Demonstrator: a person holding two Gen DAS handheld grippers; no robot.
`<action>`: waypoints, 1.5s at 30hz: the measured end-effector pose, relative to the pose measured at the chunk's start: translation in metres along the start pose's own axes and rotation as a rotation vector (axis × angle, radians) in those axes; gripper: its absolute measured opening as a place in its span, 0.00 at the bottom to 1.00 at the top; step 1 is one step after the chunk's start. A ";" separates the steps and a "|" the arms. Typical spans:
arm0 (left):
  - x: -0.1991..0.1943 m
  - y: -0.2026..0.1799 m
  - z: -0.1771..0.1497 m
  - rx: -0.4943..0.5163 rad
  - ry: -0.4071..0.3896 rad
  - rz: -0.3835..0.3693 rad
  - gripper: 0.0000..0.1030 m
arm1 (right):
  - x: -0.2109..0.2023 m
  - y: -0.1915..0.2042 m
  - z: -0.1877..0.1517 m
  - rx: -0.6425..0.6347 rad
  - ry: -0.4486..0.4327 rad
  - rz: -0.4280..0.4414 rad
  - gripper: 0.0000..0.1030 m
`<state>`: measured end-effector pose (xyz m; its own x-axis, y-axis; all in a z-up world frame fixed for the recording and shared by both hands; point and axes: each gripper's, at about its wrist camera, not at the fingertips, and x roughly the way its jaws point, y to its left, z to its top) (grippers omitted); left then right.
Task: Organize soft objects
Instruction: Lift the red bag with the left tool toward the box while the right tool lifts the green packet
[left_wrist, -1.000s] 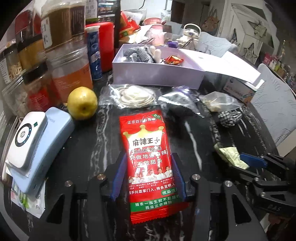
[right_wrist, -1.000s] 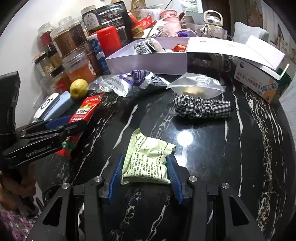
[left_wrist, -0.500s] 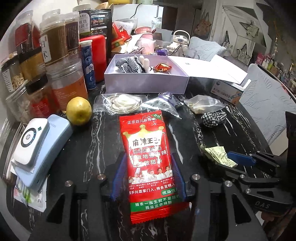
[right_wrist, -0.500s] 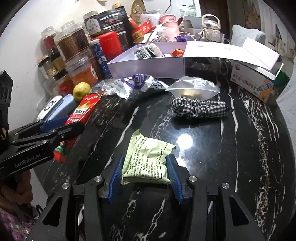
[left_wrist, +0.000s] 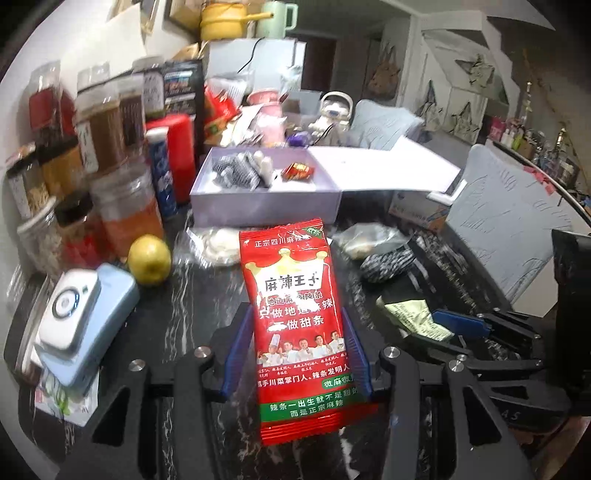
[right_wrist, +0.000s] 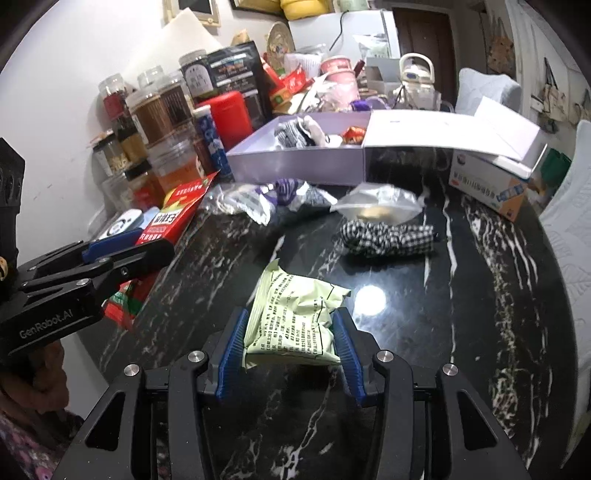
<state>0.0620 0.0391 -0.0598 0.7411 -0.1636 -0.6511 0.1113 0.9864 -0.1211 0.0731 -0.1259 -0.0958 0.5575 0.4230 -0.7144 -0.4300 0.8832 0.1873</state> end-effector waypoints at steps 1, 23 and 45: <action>0.000 -0.001 0.003 0.001 -0.006 -0.007 0.46 | -0.002 -0.001 0.003 0.005 -0.008 -0.003 0.46; 0.019 -0.003 0.098 0.025 -0.183 -0.082 0.46 | -0.010 -0.019 0.112 -0.032 -0.129 0.008 0.46; 0.087 0.045 0.218 -0.053 -0.324 -0.028 0.46 | 0.042 -0.044 0.242 -0.087 -0.241 0.065 0.46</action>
<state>0.2762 0.0727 0.0412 0.9112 -0.1687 -0.3758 0.1066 0.9778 -0.1805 0.2871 -0.0978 0.0286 0.6753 0.5239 -0.5191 -0.5245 0.8360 0.1615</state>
